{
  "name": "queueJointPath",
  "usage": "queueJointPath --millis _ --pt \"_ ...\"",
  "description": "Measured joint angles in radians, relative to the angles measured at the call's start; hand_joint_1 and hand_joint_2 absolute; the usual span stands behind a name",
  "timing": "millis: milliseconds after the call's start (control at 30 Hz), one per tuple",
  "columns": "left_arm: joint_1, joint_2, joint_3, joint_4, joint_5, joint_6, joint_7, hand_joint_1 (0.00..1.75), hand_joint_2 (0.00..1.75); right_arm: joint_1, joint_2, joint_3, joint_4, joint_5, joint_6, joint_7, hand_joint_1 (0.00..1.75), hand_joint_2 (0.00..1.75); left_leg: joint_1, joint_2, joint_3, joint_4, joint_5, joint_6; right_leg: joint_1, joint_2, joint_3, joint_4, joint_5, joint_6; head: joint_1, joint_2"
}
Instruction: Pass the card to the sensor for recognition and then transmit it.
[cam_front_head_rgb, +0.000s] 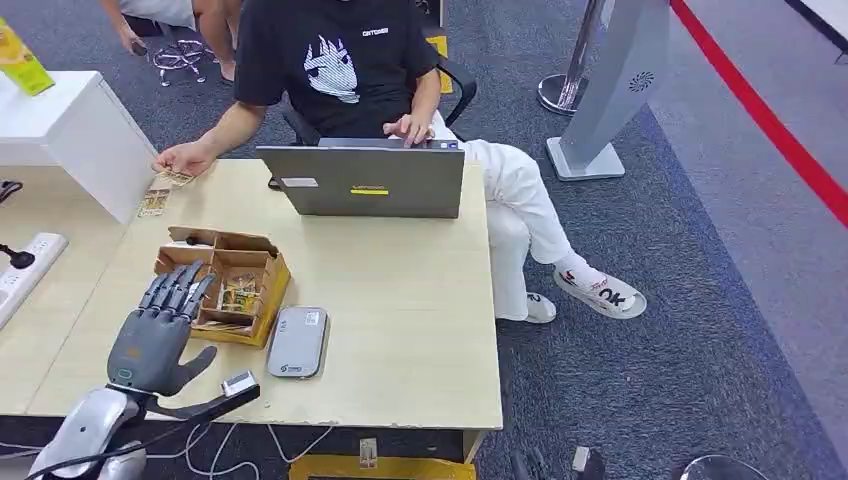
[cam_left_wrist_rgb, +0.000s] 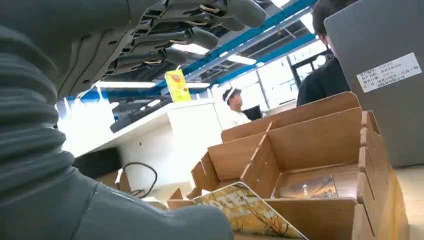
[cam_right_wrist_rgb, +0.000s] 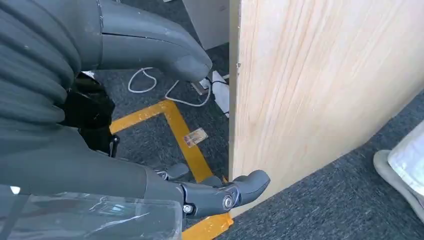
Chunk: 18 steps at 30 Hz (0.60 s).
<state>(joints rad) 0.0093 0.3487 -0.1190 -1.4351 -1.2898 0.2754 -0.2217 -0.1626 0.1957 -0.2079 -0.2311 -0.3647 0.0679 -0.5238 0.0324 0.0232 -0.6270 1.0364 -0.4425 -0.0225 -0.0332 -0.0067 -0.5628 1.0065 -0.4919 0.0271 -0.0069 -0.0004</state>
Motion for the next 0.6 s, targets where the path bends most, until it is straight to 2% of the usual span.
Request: queueJointPath --millis 200,467,600 --pt "-0.016 0.0 0.0 0.043 -0.009 0.045 0.006 0.0 1.75 0.0 0.0 -0.001 0.0 0.013 -0.001 0.004 0.0 1.75 0.0 0.0 0.0 0.0 0.0 0.0 0.0 0.0 0.0 0.0 0.0 0.0 0.0 0.0" --pt "-0.032 0.0 0.0 0.081 -0.016 0.053 0.007 0.0 1.75 0.0 0.001 -0.001 0.0 0.019 -0.001 0.007 0.0 1.75 0.0 0.0 0.0 0.0 0.0 0.0 0.0 0.0 0.0 0.0 0.0 0.0 0.0 0.0" --pt "-0.069 -0.003 0.0 0.144 -0.048 0.071 0.013 0.0 1.75 -0.001 0.002 -0.001 0.0 0.032 -0.002 0.012 0.0 1.75 0.0 0.0 0.0 0.0 0.0 0.0 0.0 0.0 0.0 0.0 0.0 0.0 0.0 0.0"
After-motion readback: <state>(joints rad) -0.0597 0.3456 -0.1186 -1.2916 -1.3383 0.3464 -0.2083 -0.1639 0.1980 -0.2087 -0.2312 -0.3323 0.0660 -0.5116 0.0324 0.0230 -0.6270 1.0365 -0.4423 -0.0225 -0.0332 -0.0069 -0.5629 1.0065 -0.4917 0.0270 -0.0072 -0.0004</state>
